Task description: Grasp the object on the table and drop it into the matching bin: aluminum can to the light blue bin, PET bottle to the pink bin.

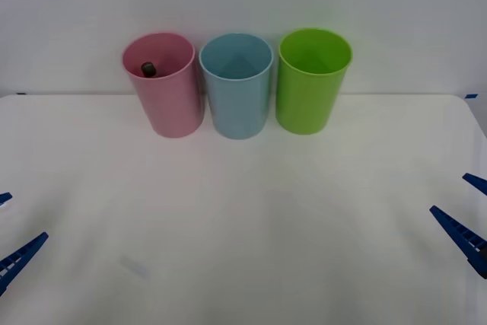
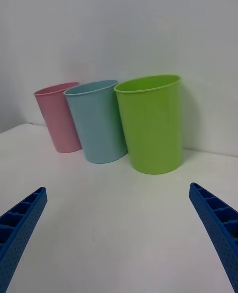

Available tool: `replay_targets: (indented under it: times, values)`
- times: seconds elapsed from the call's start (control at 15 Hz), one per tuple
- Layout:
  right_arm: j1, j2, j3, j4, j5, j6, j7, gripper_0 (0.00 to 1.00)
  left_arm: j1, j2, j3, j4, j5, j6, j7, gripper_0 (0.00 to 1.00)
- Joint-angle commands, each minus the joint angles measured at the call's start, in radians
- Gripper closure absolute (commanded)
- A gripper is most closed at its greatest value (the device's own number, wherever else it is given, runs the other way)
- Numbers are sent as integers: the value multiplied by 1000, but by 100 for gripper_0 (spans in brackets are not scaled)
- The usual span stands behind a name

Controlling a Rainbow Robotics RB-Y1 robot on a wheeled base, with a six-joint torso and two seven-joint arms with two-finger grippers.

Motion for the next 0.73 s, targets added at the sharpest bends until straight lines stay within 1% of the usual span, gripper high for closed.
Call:
replay_targets:
  times: [0.07, 0.27, 0.73]
  values:
    - [0, 0, 0, 0, 0, 0, 0, 0, 5, 3, -8, 63, 1, -27, -79, 0]
    - [0, 0, 0, 0, 0, 0, 0, 0, 12, 8, -26, 76, -4, -25, -99, 0]
    - [0, 0, 0, 0, 0, 0, 0, 0, 14, 8, -38, 76, -13, -33, -88, 0]
